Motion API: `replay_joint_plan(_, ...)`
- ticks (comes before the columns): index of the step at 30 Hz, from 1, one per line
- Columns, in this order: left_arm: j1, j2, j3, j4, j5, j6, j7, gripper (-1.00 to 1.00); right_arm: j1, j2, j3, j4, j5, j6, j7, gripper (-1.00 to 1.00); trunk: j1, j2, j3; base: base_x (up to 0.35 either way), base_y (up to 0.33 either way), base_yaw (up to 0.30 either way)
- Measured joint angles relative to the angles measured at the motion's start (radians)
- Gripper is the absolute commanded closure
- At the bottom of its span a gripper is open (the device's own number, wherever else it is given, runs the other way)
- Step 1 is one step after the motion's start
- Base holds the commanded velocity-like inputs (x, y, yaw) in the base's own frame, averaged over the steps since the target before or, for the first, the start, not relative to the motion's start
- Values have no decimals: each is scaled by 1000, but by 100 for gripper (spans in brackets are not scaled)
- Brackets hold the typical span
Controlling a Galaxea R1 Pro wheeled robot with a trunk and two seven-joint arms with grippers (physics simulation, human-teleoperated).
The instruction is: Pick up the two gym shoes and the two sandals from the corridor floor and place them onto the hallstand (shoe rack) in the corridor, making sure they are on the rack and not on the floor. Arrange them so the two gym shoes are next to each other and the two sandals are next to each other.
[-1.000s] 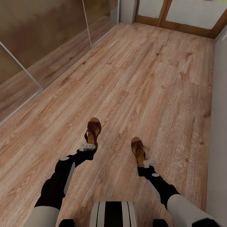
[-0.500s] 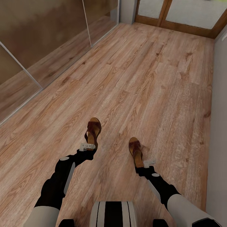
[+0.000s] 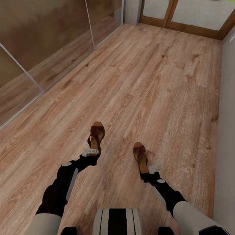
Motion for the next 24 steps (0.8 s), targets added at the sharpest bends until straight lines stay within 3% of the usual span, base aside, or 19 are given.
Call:
replay_joint_plan(6,0,0,0,0,0,0,0,100,0,0,0,0,0,0,0,100,0,0,0,0,0,0)
replay_joint_plan(17,0,1,2,-1,1,0,-1,100,0,2,1,-29,-2,1,2,100,-5,3,43,0,0,0)
replay_joint_plan(22,0,1,2,-2,1,1,-1,100,0,3,3,-291,-1,21,1,100,-7,4,62,0,0,0)
replay_joint_plan(23,0,2,2,-3,1,2,-1,100,0,3,4,-361,-2,46,1,100,-8,4,66,0,0,0)
replay_joint_plan(24,0,1,1,-3,2,2,-2,100,0,3,6,-487,-2,121,2,100,-8,4,70,0,0,0)
